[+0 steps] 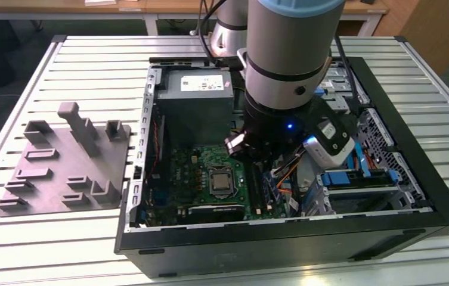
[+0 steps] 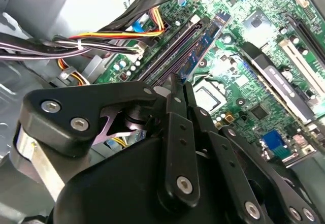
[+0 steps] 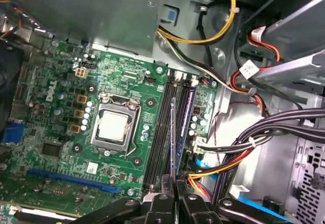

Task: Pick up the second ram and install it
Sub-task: 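Insert the second ram into the second slot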

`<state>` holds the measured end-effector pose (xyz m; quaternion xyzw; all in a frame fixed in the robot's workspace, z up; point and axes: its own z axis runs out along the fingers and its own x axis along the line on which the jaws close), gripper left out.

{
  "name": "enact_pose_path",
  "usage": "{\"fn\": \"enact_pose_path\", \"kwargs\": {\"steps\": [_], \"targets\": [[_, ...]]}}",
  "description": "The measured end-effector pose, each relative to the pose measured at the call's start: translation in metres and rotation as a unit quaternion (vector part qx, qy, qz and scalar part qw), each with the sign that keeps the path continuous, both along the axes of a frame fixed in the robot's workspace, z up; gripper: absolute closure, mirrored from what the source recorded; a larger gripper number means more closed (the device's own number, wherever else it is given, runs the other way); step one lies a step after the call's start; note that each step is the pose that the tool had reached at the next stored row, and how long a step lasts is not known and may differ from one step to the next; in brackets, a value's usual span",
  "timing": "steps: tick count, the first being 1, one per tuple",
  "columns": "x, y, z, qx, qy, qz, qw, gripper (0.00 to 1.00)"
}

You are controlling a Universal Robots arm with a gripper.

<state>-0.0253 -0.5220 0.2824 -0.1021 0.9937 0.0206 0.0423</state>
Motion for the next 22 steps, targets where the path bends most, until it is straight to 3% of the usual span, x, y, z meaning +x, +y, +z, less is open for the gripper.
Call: {"fn": "enact_pose_path", "kwargs": {"steps": [22], "targets": [[0.0, 0.0, -0.0009, 0.0, 0.0, -0.058, 0.9983, 0.86]]}}
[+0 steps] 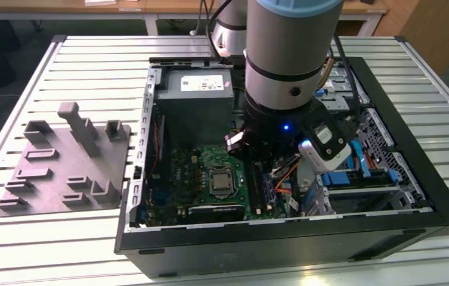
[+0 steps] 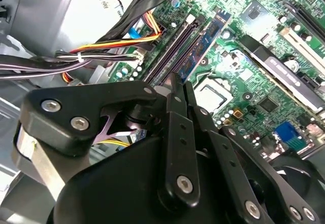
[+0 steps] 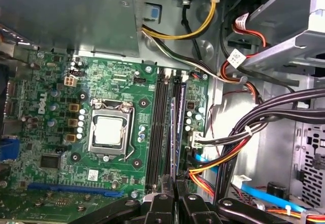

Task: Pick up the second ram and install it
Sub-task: 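Insert the second ram into the second slot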

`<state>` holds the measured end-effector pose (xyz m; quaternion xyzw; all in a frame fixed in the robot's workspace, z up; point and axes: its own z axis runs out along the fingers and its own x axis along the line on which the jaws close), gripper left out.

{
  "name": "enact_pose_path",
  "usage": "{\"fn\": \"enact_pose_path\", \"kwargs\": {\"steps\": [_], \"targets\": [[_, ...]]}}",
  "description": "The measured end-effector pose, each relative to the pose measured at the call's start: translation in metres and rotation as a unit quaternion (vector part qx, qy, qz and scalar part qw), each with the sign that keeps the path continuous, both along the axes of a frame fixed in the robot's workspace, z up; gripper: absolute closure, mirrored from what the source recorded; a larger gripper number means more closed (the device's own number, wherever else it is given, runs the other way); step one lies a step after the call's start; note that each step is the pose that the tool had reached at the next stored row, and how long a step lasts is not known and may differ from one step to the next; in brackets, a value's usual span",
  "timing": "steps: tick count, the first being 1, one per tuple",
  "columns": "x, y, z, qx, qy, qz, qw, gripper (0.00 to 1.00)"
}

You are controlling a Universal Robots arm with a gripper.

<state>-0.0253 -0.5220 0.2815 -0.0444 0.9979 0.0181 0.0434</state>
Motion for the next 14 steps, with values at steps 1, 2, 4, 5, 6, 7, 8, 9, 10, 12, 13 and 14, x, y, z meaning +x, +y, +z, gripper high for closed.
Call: {"fn": "enact_pose_path", "kwargs": {"steps": [1, 2, 4, 5, 6, 7, 8, 9, 10, 12, 13, 14], "targets": [[0.0, 0.0, 0.0, 0.0, 0.0, -0.002, 1.0, 0.86], [0.0, 0.0, 0.0, 0.0, 0.0, -0.005, 1.0, 0.86], [0.0, 0.0, -0.0001, -0.0001, 0.0, -0.009, 1.0, 0.86], [0.0, 0.0, -0.0002, 0.0, 0.0, -0.012, 0.9999, 0.86], [0.0, 0.0001, -0.0004, 0.0, 0.0, -0.015, 0.9999, 0.86], [0.0, 0.0001, -0.0005, -0.0001, 0.0, -0.02, 0.9998, 0.86], [0.0001, 0.0, -0.0005, -0.0001, 0.0, -0.024, 0.9997, 0.86], [0.0001, 0.0001, -0.0007, -0.0001, 0.0001, -0.029, 0.9996, 0.86], [0.0001, 0.0001, -0.0008, -0.0004, 0.0005, -0.034, 0.9994, 0.86], [0.0, 0.0002, -0.0012, -0.0009, 0.0046, -0.045, 0.999, 0.86], [0.0, 0.0002, -0.0017, -0.001, 0.0097, -0.048, 0.9988, 0.86], [0.0003, 0.0001, -0.0019, -0.0015, 0.0182, -0.048, 0.9987, 0.86]]}}
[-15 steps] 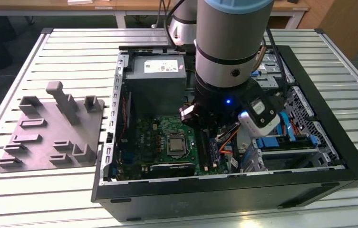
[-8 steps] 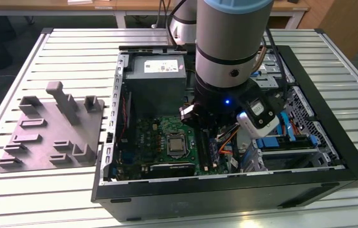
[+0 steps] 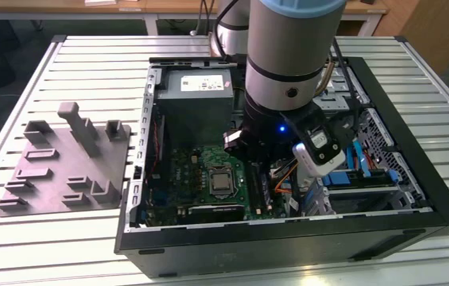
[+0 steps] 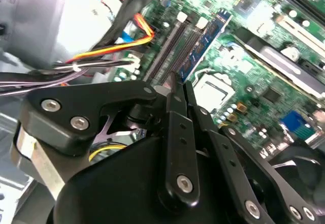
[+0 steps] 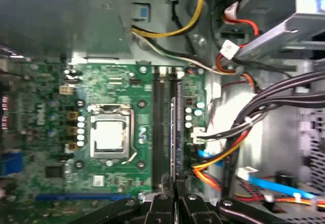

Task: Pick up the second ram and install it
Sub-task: 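Insert the second ram into the second slot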

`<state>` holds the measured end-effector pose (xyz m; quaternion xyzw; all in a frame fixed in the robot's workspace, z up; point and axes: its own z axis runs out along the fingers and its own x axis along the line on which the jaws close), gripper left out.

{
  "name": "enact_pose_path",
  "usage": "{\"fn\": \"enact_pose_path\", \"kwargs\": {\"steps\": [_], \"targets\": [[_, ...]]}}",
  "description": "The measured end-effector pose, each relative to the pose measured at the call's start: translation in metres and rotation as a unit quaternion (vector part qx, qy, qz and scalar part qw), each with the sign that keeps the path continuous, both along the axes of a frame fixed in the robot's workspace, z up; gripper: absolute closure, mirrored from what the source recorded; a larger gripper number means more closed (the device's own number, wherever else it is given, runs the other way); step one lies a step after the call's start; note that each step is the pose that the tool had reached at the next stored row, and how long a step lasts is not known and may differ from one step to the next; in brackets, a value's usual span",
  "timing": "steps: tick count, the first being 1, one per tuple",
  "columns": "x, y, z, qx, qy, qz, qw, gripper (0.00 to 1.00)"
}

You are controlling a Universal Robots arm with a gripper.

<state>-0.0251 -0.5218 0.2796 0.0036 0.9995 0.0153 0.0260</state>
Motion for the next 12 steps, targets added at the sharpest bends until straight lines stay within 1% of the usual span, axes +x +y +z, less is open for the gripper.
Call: {"fn": "enact_pose_path", "kwargs": {"steps": [2, 3, 4, 8, 12], "targets": [[0.0007, 0.0001, -0.0004, 0.0, 0.018, 0.0, 0.9998, 0.86], [0.0009, 0.0001, -0.0007, 0.0001, 0.0248, 0.0, 0.9997, 0.86], [0.001, 0.0001, -0.0007, -0.0001, 0.026, 0.0, 0.9997, 0.86], [0.0019, 0.0004, -0.0014, 0.0001, 0.0263, 0.0, 0.9997, 0.86], [0.0032, 0.0021, -0.0016, 0.0, 0.0264, 0.003, 0.9996, 0.86]]}}
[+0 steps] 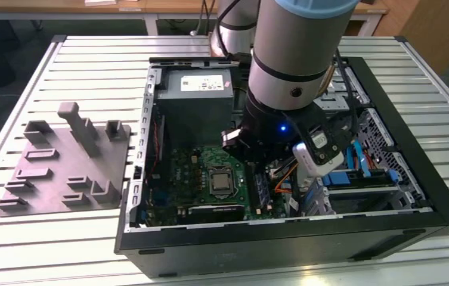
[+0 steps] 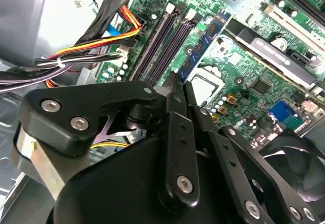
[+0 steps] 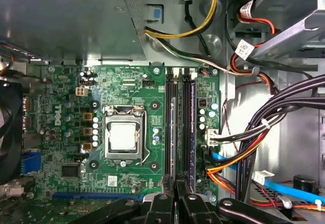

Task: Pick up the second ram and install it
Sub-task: 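Insert the second ram into the second slot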

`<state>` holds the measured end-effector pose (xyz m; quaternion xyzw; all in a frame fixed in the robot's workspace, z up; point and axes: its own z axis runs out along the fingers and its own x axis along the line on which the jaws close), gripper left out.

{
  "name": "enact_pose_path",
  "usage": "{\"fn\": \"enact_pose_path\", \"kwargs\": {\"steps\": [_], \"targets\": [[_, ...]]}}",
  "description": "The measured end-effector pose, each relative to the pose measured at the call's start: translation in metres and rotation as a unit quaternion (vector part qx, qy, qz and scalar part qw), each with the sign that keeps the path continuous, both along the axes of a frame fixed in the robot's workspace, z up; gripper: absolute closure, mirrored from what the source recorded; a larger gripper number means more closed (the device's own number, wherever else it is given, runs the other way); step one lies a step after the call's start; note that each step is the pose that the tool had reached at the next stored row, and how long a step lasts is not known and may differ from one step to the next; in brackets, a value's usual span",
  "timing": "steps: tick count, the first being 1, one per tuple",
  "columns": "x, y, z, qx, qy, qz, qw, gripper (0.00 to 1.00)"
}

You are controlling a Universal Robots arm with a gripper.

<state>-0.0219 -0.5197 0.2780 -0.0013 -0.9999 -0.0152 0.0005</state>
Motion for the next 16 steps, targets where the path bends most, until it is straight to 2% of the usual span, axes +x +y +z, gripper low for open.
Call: {"fn": "enact_pose_path", "kwargs": {"steps": [3, 12, 16], "targets": [[0.0015, 0.0013, -0.0002, 0.0, 0.0, 0.003, 1.0, 0.86], [0.0019, 0.0014, -0.0004, -0.0001, 0.0, 0.003, 1.0, 0.86], [0.0019, 0.0014, -0.0032, 0.0, 0.0, 0.003, 1.0, 0.86]]}}
